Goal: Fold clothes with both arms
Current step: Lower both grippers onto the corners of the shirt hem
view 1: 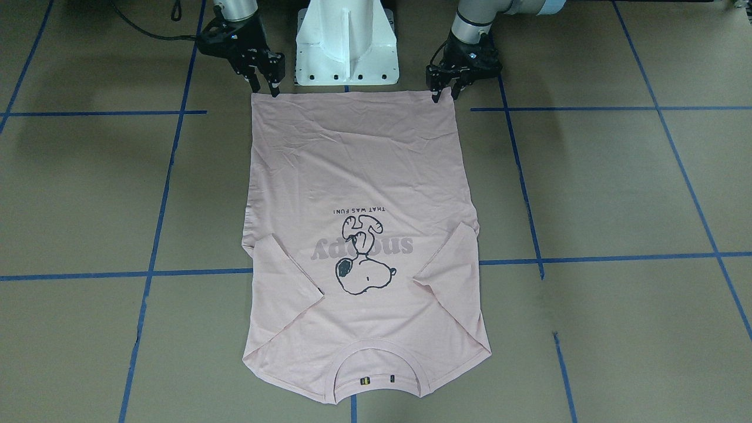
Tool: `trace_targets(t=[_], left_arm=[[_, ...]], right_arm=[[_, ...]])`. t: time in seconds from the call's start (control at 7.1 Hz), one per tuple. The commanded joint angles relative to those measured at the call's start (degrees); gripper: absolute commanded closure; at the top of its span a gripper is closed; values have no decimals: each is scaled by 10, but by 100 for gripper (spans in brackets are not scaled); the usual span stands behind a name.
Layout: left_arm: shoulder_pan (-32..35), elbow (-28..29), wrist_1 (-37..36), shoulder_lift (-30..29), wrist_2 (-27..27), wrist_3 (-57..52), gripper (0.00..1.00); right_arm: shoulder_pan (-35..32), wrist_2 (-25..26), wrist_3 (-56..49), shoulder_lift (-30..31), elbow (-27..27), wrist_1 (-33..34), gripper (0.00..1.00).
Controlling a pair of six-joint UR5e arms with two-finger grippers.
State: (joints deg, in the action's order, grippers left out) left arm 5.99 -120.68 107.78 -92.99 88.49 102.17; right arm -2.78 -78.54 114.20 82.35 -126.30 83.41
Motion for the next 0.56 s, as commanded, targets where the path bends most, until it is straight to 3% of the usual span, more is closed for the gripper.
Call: trace_targets(t=[0.0, 0.28, 0.42], left_arm=[[-11, -1, -2, 7, 0, 0, 42], [-25, 1, -5, 7, 0, 0, 44], [-26, 2, -5, 6, 0, 0, 51]], right_arm=[[0, 0, 0, 1, 1, 1, 41], [0, 0, 0, 3, 1, 0, 41], [0, 0, 0, 3, 1, 0, 41]])
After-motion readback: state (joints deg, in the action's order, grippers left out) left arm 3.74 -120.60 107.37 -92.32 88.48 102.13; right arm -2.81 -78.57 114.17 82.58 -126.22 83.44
